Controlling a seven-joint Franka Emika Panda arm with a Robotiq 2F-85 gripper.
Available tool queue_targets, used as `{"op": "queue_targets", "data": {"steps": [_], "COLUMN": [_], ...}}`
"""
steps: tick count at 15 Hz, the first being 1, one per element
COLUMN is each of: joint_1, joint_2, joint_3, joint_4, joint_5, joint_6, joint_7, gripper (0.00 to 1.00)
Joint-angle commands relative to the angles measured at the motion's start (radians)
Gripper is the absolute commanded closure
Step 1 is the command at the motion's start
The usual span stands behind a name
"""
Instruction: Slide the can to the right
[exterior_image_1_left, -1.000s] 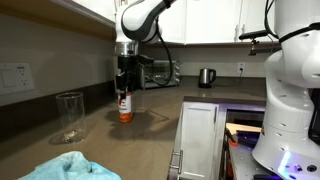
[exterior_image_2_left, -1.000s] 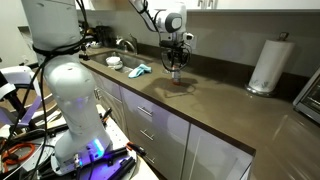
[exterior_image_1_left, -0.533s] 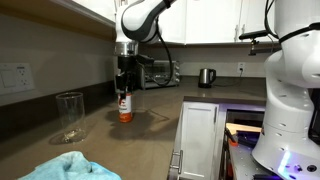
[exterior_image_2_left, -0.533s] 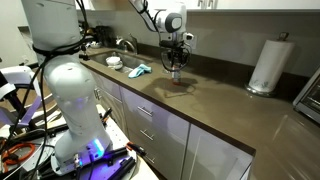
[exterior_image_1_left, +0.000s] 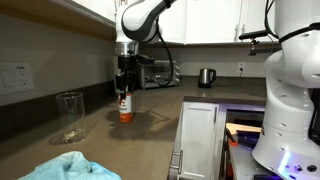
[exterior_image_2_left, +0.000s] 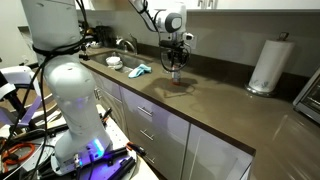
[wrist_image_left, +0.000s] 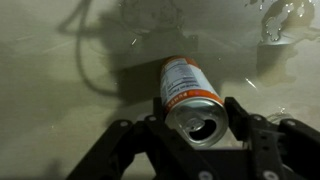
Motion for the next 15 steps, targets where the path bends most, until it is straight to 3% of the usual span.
{"op": "queue_targets", "data": {"steps": [1, 15], "joint_1": [-0.005, -0.029], "joint_2": [-0.031, -0.128], "joint_3": [0.006, -0.025], "joint_4": [-0.049, -0.180], "joint_5": [-0.011, -0.007], "joint_6": [0.000, 0.026], "joint_7": [0.047, 0.114], "gripper": [0.62, 0.62]}}
